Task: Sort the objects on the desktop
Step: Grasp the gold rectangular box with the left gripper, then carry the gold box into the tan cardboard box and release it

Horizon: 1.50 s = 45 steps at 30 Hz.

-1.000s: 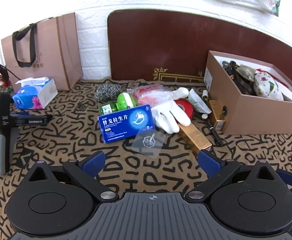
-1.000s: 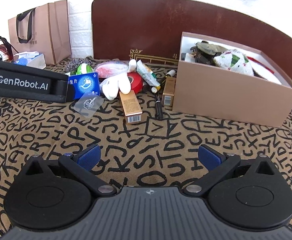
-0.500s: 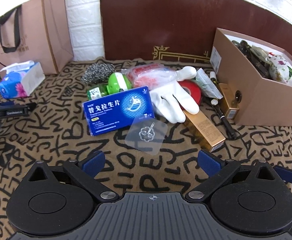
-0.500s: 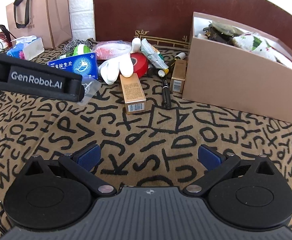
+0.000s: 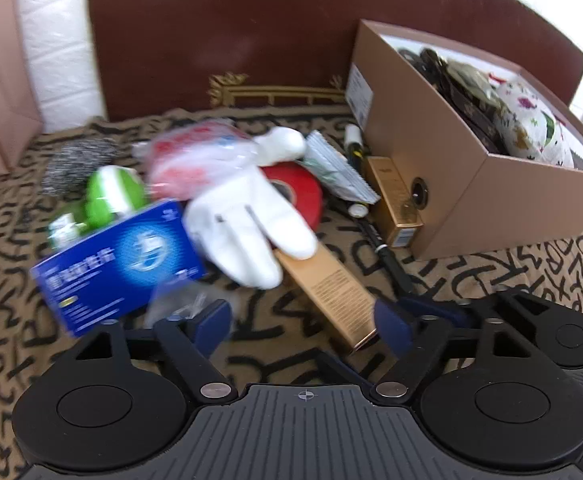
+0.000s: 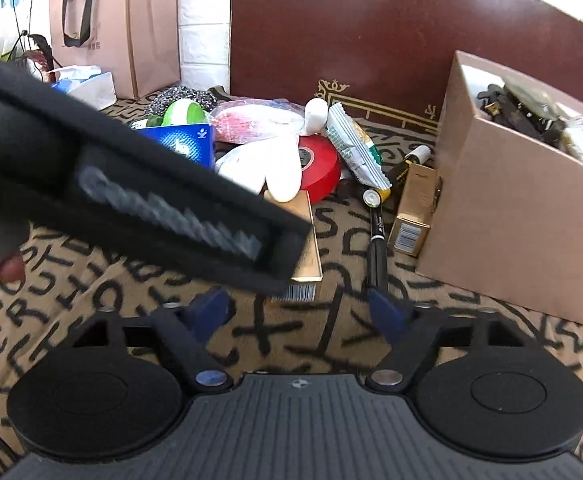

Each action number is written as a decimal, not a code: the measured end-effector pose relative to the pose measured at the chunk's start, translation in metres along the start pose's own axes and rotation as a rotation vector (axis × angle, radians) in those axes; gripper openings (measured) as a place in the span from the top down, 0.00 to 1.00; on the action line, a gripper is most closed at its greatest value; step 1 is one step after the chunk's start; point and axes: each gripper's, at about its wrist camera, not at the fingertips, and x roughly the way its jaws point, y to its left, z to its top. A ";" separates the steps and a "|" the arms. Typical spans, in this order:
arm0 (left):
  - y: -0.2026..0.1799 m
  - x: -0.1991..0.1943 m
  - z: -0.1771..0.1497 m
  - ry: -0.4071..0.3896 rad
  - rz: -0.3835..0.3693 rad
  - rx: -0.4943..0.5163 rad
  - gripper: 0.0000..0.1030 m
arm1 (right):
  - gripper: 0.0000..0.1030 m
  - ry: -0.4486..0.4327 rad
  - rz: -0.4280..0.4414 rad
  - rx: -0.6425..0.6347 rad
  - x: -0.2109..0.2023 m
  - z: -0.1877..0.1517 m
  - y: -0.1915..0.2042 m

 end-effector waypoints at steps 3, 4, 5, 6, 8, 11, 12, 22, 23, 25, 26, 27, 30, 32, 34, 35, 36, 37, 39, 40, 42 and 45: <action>-0.001 0.015 0.007 0.022 -0.018 -0.013 0.26 | 0.39 -0.010 0.022 0.009 0.004 0.004 -0.006; 0.000 0.016 0.008 0.024 -0.028 -0.027 0.25 | 0.42 -0.012 0.021 0.008 0.006 0.004 -0.007; 0.002 0.020 0.010 0.030 -0.042 -0.046 0.25 | 0.44 -0.011 0.017 0.006 0.007 0.004 -0.008; 0.003 0.022 0.012 0.042 -0.053 -0.060 0.25 | 0.44 -0.013 0.018 0.003 0.008 0.004 -0.009; 0.005 0.029 0.014 0.068 -0.074 -0.084 0.24 | 0.49 -0.021 0.026 -0.004 0.009 0.003 -0.009; 0.007 0.034 0.016 0.082 -0.081 -0.096 0.25 | 0.58 -0.035 0.021 -0.027 0.008 0.002 -0.005; 0.007 0.035 0.017 0.089 -0.080 -0.100 0.25 | 0.60 -0.035 0.018 -0.032 0.008 0.002 -0.004; 0.000 0.031 0.016 0.109 -0.088 -0.097 0.49 | 0.66 -0.039 0.025 -0.021 -0.004 -0.007 -0.004; -0.002 0.028 0.014 0.113 -0.088 -0.090 0.50 | 0.66 -0.038 0.024 -0.022 -0.007 -0.009 -0.004; -0.007 0.025 0.009 0.120 -0.092 -0.082 0.50 | 0.66 -0.034 0.024 -0.014 -0.013 -0.014 -0.005; -0.009 0.023 0.006 0.123 -0.095 -0.078 0.50 | 0.66 -0.032 0.026 -0.005 -0.017 -0.017 -0.005; -0.012 0.021 0.004 0.127 -0.097 -0.076 0.50 | 0.66 -0.031 0.027 0.003 -0.021 -0.021 -0.006; -0.022 0.015 -0.004 0.135 -0.105 -0.067 0.50 | 0.66 -0.025 0.021 0.012 -0.033 -0.029 -0.007; -0.026 0.011 -0.009 0.137 -0.111 -0.063 0.50 | 0.66 -0.022 0.019 0.015 -0.040 -0.034 -0.008; -0.033 0.007 -0.015 0.141 -0.115 -0.060 0.50 | 0.66 -0.022 0.019 0.022 -0.048 -0.039 -0.010; -0.036 0.006 -0.018 0.142 -0.116 -0.057 0.50 | 0.66 -0.019 0.018 0.027 -0.052 -0.043 -0.011; -0.039 0.004 -0.020 0.142 -0.116 -0.051 0.50 | 0.66 -0.017 0.015 0.030 -0.056 -0.046 -0.012; -0.043 0.001 -0.023 0.141 -0.116 -0.043 0.50 | 0.66 -0.016 0.013 0.032 -0.059 -0.048 -0.013; -0.048 -0.003 -0.027 0.140 -0.116 -0.036 0.50 | 0.66 -0.016 0.010 0.038 -0.065 -0.054 -0.009; -0.051 -0.006 -0.029 0.137 -0.118 -0.034 0.50 | 0.66 -0.017 0.009 0.041 -0.069 -0.056 -0.010; -0.056 -0.012 -0.032 0.133 -0.122 -0.029 0.50 | 0.66 -0.024 0.005 0.045 -0.078 -0.061 -0.011; -0.067 -0.022 -0.034 0.117 -0.126 -0.010 0.50 | 0.66 -0.041 -0.005 0.049 -0.090 -0.066 -0.013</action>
